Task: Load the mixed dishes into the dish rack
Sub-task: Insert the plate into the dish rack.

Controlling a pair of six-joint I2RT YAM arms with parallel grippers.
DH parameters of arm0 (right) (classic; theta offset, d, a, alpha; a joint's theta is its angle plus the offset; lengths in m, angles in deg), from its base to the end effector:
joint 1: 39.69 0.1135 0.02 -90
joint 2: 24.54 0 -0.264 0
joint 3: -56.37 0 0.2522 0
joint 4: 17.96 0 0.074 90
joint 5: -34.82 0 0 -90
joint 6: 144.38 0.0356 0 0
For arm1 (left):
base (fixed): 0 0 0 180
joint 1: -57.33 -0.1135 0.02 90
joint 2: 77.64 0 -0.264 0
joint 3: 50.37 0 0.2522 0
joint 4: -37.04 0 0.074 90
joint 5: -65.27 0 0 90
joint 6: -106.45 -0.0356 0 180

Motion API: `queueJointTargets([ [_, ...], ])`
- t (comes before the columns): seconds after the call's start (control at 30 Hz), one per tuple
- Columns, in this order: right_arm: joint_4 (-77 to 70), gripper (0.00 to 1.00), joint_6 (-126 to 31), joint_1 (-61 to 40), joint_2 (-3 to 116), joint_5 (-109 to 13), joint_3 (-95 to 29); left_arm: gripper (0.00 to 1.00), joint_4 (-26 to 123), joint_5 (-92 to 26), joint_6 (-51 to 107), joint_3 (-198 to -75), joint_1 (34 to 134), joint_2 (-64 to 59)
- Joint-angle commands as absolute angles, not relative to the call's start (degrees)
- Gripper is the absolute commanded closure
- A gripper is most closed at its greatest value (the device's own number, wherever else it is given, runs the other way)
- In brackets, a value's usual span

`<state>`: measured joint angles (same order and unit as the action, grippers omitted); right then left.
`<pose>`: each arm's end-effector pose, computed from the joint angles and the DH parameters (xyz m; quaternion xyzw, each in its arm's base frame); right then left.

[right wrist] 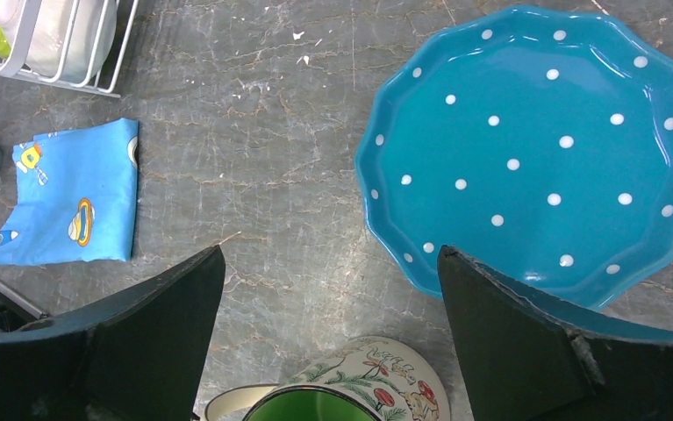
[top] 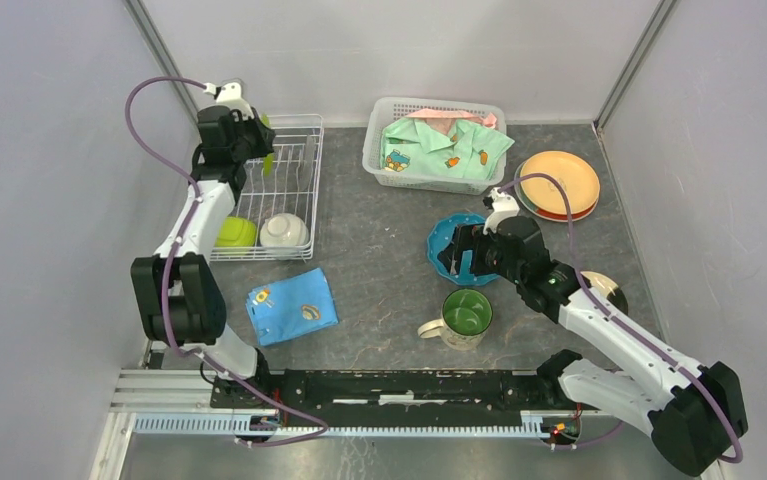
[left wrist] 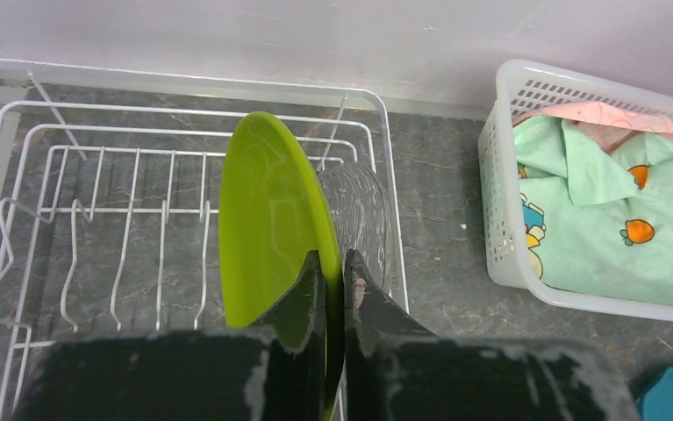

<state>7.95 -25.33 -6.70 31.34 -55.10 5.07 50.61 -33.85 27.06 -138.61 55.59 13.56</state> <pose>0.1826 0.1186 0.2563 -0.0302 0.8676 0.2563 0.4250 0.3820 0.0060 0.3334 -0.0387 0.7994 -0.1096 0.5895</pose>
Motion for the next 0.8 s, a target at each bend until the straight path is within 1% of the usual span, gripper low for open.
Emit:
queueJointTargets([
  [0.0,6.3,0.02,-26.8,-6.7,30.1,-55.3,3.4,0.98,48.7,-43.2,30.0,-143.4,52.5,15.0],
  [0.1,6.0,0.02,-26.7,-6.7,30.1,-55.3,3.2,0.98,49.1,-47.2,31.4,-144.3,51.1,16.2],
  [0.2,4.2,0.02,-26.9,-6.8,30.0,-52.5,3.6,0.98,50.3,-51.5,30.6,-146.2,50.9,17.3],
  [0.37,2.3,0.02,-26.1,-6.8,30.5,-52.0,4.9,0.98,58.4,-56.8,28.7,-152.6,50.9,21.5],
  [0.63,2.3,0.02,-25.5,-6.8,31.4,-51.4,4.3,0.98,50.9,-58.7,32.0,-148.3,50.9,24.1],
  [0.77,1.8,0.02,-24.8,-6.8,31.4,-51.4,4.3,0.98,50.9,-58.9,31.1,-149.8,50.9,26.6],
])
